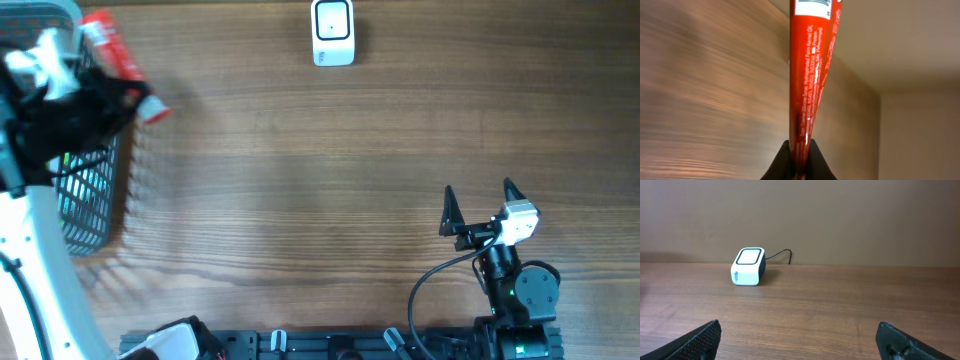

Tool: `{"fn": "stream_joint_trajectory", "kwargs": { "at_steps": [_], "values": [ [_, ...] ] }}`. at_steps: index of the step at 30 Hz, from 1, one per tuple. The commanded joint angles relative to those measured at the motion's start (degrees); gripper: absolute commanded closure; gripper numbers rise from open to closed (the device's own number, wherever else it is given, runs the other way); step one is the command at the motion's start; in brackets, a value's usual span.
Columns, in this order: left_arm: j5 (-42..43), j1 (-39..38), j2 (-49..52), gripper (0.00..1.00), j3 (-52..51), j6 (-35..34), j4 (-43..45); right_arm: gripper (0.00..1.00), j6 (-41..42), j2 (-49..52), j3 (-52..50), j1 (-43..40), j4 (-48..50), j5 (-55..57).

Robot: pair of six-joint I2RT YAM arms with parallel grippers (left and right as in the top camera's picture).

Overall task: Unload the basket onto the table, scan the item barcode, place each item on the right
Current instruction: 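Lift the red stick package out and place it on the table centre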

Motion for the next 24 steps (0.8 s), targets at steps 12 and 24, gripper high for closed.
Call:
{"fn": "stream_joint_trajectory", "kwargs": {
  "at_steps": [12,24],
  "values": [
    [-5.1,-39.8,15.7,0.96,-20.2,4.9,17.6,0.00,-0.5,-0.1,-0.1,-0.2,0.1,0.4],
    [-5.2,-57.5,36.5,0.96,-20.2,4.8,38.2,0.00,-0.5,-0.1,-0.1,-0.2,0.1,0.4]
  ]
}}
